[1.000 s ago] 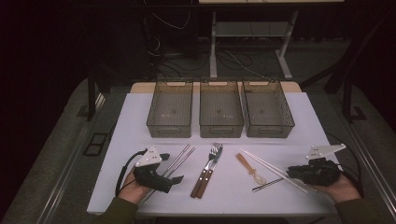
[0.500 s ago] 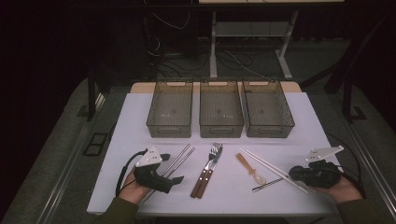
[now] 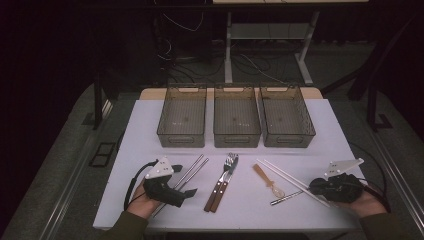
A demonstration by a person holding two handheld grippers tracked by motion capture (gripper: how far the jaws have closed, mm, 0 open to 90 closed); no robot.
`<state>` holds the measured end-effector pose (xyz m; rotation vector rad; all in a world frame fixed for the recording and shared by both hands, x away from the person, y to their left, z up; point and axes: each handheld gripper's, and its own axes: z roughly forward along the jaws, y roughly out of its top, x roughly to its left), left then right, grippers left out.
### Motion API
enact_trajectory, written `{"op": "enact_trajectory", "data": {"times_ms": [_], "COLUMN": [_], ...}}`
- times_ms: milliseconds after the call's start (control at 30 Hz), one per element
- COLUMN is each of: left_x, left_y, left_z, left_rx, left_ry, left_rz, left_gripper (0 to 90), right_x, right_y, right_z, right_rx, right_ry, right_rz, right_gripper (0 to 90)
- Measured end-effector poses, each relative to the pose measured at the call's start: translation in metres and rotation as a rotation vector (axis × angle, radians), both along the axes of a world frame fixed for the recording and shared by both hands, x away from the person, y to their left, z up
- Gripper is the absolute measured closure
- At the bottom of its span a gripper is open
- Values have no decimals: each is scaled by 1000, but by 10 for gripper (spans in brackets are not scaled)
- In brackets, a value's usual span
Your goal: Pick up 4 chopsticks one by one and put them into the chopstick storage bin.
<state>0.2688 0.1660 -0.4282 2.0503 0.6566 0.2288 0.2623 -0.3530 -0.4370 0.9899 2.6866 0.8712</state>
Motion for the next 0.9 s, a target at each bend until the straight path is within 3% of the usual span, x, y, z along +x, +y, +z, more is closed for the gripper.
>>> {"op": "enact_trajectory", "data": {"times_ms": [200, 667, 900], "left_x": [0, 0, 0], "left_y": [0, -1, -1], "left_z": [0, 0, 0], "left_rx": [-3, -2, 0], "left_ry": [-2, -1, 2], "left_rz": [1, -6, -6], "left_gripper": [43, 43, 43], "right_x": [-1, 0, 1], "right_y": [5, 4, 1], "right_z": [-1, -1, 2], "right_rx": [-24, -12, 37], "right_ry": [-20, -10, -3], "right_rz": [42, 36, 23], "right_gripper": [829, 843, 844]}}
